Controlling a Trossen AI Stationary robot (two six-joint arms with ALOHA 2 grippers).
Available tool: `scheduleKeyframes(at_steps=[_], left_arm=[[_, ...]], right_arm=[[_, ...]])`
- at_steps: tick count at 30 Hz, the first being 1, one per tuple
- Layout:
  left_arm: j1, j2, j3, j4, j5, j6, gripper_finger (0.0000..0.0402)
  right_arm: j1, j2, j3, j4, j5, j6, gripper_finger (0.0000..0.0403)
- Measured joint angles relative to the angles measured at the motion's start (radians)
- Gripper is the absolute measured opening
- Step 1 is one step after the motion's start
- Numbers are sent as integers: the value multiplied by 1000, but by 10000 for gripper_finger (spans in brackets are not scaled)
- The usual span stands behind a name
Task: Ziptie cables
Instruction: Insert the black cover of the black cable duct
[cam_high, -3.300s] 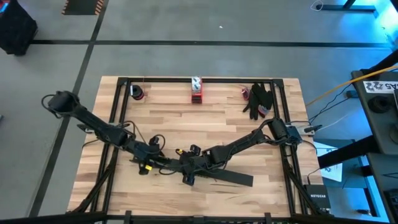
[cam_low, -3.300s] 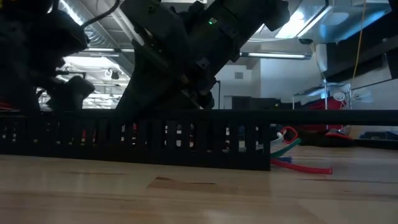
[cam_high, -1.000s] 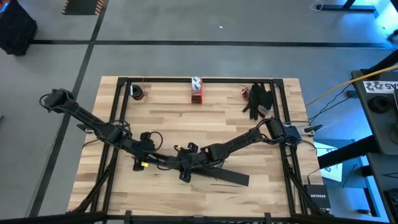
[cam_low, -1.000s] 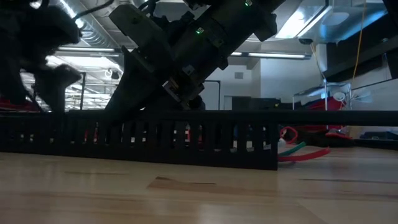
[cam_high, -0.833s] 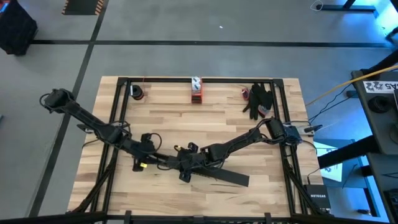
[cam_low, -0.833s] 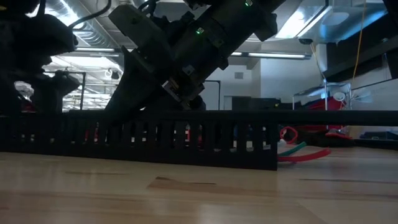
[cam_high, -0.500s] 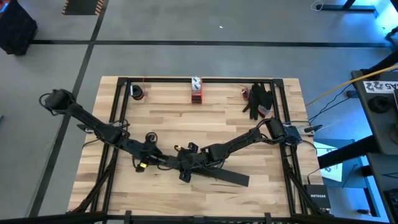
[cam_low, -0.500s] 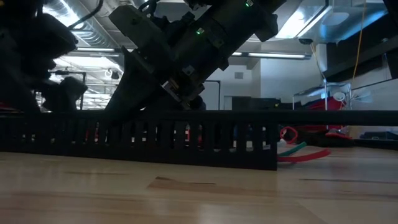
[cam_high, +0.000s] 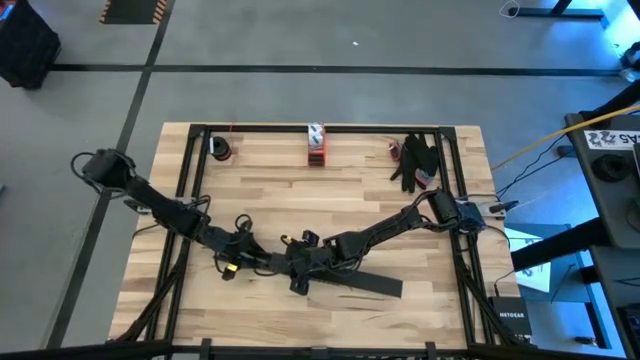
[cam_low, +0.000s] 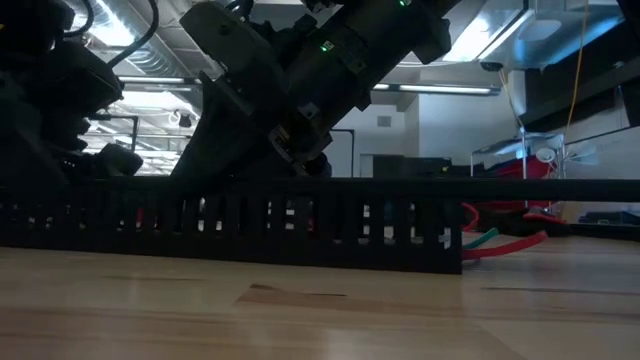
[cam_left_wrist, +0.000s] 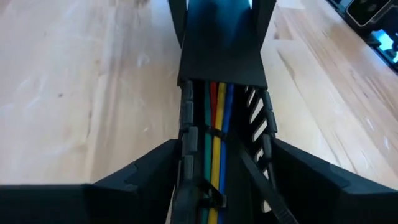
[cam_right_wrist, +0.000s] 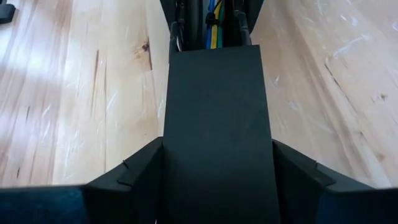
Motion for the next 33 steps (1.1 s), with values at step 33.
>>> scheduleKeyframes(at_steps=[33], left_arm=[[6, 104, 51, 25, 32, -159, 284]], right_arm=[[-2, -1, 2, -5, -74, -10, 230]])
